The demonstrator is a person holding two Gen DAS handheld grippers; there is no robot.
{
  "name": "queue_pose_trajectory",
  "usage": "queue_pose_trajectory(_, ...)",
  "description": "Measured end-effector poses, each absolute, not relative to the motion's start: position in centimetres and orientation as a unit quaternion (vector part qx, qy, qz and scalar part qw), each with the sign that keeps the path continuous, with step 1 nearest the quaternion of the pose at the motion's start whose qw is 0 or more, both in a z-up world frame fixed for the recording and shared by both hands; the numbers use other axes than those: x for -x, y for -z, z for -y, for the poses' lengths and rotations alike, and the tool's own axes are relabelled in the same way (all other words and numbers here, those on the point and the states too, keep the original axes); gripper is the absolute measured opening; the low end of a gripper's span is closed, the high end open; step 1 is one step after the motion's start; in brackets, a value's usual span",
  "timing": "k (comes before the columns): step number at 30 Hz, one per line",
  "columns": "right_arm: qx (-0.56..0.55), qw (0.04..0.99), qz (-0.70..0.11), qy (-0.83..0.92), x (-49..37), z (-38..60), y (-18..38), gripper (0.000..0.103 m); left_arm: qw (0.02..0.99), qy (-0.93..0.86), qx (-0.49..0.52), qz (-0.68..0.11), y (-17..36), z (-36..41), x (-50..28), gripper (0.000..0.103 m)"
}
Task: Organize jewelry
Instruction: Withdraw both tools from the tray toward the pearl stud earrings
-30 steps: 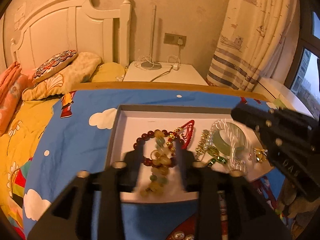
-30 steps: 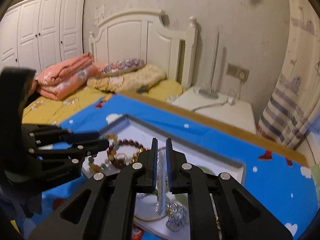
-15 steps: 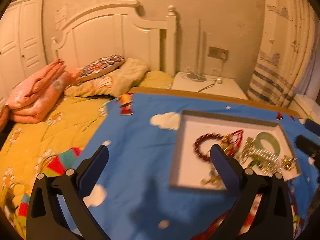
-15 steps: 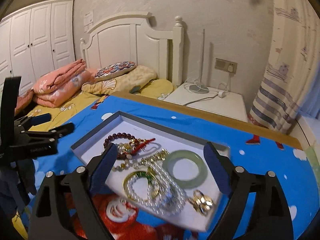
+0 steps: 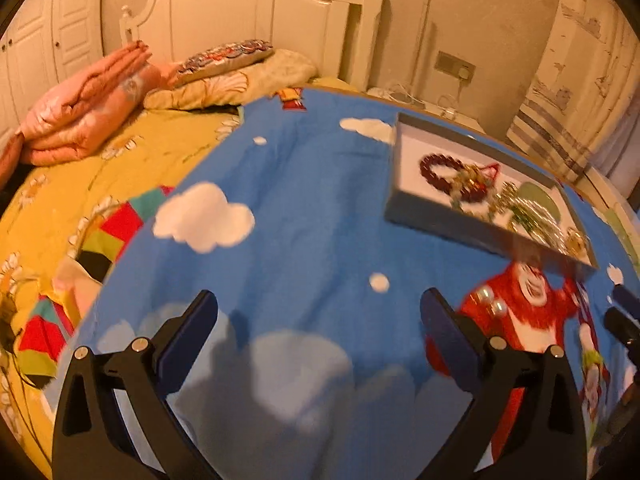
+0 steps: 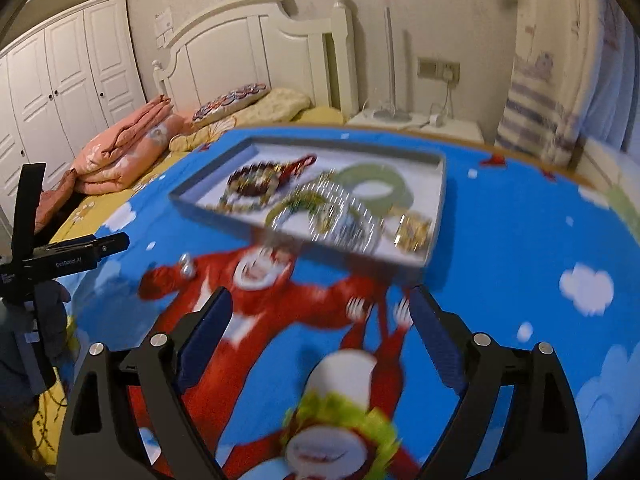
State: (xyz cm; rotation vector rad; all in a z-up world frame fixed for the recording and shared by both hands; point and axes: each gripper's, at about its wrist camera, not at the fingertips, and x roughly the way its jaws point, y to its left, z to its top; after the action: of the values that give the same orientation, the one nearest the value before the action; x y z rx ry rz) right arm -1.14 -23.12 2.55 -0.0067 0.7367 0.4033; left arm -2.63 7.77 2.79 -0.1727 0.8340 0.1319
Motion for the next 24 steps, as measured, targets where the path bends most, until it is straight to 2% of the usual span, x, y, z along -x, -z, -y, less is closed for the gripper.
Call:
queue_pose_trajectory(5, 0.003, 0.909, -0.364, -0.201, 2.5, 22.1, -2.1, 0.086, 0.91, -0.029, 0.083, -0.405, -1.9, -7.0, 3.8, 0.101)
queue_pose_trajectory(11, 0.023, 0.905, -0.371, -0.209, 2.9, 20.1, -1.9, 0.086, 0.904, -0.01, 0.133, -0.407, -1.4, -8.1, 3.8, 0.101)
queue_pose_trajectory(18, 0.077, 0.894, -0.372, -0.237, 2.4, 15.8, -1.7, 0.086, 0.908, 0.009, 0.156, -0.388, -1.8, -8.4, 4.2, 0.101)
queue_pose_trajectory(19, 0.095, 0.892, -0.37, -0.24, 2.3, 14.9, -1.6, 0.084, 0.907, 0.01, 0.158, -0.389, -1.7, -8.5, 4.2, 0.101)
queue_pose_trajectory(24, 0.139, 0.874, -0.38, -0.268, 1.3, 11.8, -0.9, 0.061, 0.905, 0.005, 0.166, -0.392, -1.6, -8.6, 4.1, 0.101)
